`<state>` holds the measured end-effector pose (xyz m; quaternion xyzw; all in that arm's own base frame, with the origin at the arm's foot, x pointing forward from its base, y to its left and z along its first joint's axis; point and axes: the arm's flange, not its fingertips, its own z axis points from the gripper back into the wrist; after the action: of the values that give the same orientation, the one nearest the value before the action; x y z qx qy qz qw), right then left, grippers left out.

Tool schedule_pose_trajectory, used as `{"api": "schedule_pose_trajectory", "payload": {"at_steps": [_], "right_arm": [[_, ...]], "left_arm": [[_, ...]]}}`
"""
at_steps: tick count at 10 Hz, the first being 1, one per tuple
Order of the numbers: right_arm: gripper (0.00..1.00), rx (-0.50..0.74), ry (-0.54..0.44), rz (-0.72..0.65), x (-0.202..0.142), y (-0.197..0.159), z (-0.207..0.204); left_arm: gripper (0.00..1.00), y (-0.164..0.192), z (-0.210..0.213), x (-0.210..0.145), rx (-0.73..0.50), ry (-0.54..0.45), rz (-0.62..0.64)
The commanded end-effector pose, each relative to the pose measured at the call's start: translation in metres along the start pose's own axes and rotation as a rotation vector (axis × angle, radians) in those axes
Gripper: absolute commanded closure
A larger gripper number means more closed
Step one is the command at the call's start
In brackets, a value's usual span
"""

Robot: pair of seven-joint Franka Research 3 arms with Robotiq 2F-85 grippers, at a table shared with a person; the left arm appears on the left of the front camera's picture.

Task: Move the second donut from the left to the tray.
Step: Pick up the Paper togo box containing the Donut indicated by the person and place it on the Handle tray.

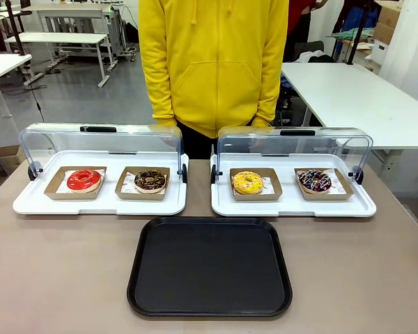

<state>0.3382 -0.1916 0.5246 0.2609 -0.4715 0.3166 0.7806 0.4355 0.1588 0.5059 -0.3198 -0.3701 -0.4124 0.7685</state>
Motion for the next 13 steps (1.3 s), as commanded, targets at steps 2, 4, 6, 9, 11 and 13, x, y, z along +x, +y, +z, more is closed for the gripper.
{"api": "schedule_pose_trajectory", "payload": {"at_steps": [2,4,6,9,11,13], "right_arm": [[0.00,0.000,-0.025,0.023,0.0017,-0.0030,-0.0012],[0.00,0.000,-0.025,0.023,0.0017,-0.0030,-0.0012],[0.00,0.000,-0.025,0.023,0.0017,-0.0030,-0.0012],[0.00,0.000,-0.025,0.023,0.0017,-0.0030,-0.0012],[0.00,0.000,-0.025,0.023,0.0017,-0.0030,-0.0012],[0.00,0.000,-0.025,0.023,0.0017,-0.0030,-0.0012]], "left_arm": [[0.00,-0.0013,0.0006,0.0012,-0.007,-0.006,-0.004],[0.00,-0.0013,0.0006,0.0012,-0.007,-0.006,-0.004],[0.00,-0.0013,0.0006,0.0012,-0.007,-0.006,-0.004],[0.00,-0.0013,0.0006,0.0012,-0.007,-0.006,-0.004],[0.00,-0.0013,0.0006,0.0012,-0.007,-0.006,-0.004],[0.00,-0.0013,0.0006,0.0012,-0.007,-0.006,-0.004]]}}
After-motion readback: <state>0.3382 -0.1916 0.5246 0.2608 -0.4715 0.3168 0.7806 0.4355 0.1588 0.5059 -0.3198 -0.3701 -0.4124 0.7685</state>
